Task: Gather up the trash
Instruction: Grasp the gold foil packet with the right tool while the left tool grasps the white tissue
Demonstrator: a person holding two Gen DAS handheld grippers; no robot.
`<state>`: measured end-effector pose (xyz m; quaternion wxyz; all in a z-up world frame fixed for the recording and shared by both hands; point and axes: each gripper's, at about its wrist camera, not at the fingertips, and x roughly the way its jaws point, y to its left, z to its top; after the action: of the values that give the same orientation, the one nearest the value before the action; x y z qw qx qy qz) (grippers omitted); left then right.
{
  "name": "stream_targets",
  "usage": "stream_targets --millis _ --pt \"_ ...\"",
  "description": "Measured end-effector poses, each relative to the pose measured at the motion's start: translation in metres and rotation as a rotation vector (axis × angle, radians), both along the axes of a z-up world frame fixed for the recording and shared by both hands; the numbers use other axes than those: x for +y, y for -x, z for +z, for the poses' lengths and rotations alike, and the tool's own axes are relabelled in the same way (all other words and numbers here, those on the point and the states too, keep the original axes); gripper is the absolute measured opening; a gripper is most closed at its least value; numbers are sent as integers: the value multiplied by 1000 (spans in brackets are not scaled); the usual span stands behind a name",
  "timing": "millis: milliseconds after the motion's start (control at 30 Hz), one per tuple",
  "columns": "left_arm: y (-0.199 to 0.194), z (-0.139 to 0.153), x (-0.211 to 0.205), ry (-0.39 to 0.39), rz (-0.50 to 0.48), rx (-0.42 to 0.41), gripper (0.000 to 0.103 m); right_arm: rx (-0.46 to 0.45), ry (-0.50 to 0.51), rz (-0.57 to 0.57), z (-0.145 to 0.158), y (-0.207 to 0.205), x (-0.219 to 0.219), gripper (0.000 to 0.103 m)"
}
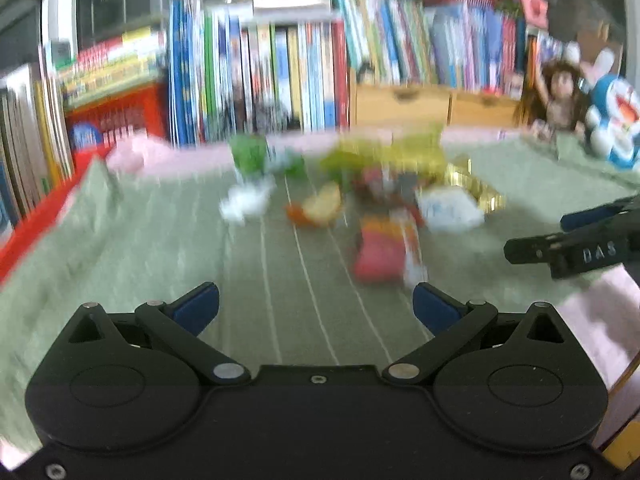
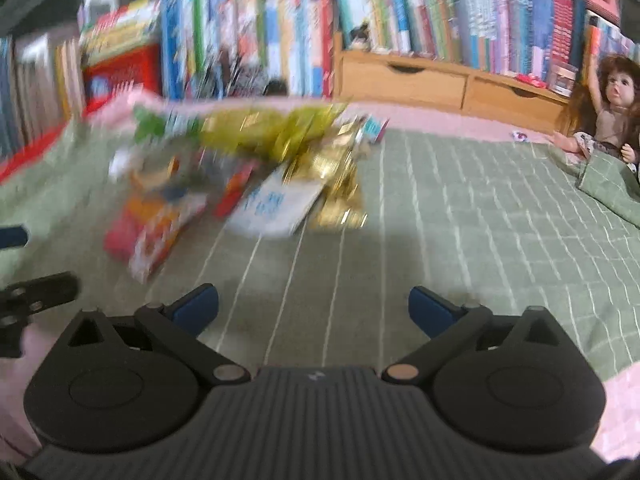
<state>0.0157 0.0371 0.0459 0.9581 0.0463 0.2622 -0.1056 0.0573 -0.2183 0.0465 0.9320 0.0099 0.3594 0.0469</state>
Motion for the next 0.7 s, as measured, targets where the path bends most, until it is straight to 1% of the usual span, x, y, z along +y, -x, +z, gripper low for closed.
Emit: stream_targets --millis 67,133,200,300,333,367,400,467,533,633,667,700 --pt "-8 16 12 -5 5 -51 103 -29 -54 -21 11 -10 -13 103" --pt "-23 28 22 -11 24 -70 103 -50 -81 -51 19 -26 -25 103" --pt "-43 35 33 -3 58 -55 103 -51 -56 -72 20 -42 -31 103" --pt "-70 34 51 75 101 -2 103 -18 -31 -74 11 -64 -34 102" --pt "-78 30 58 114 109 23 103 -9 -34 -71 7 -68 -35 99" --pt "-84 27 65 154 119 49 103 0 -38 -70 4 -73 -35 92" --pt "-91 23 70 191 134 75 103 9 -44 -67 -1 -77 -36 87" --pt "-103 13 79 241 159 126 103 19 -55 -53 -6 -82 -35 86" --pt "-113 5 83 261 155 146 103 15 -54 -28 -9 -83 -31 84" --pt "-115 -1 81 249 166 139 103 4 -30 4 -11 -84 -24 76" --pt "-116 -3 80 242 165 140 103 2 -25 8 -11 -84 -22 70" --pt "-116 -4 78 238 162 142 103 -2 -15 7 -11 -86 -21 59"
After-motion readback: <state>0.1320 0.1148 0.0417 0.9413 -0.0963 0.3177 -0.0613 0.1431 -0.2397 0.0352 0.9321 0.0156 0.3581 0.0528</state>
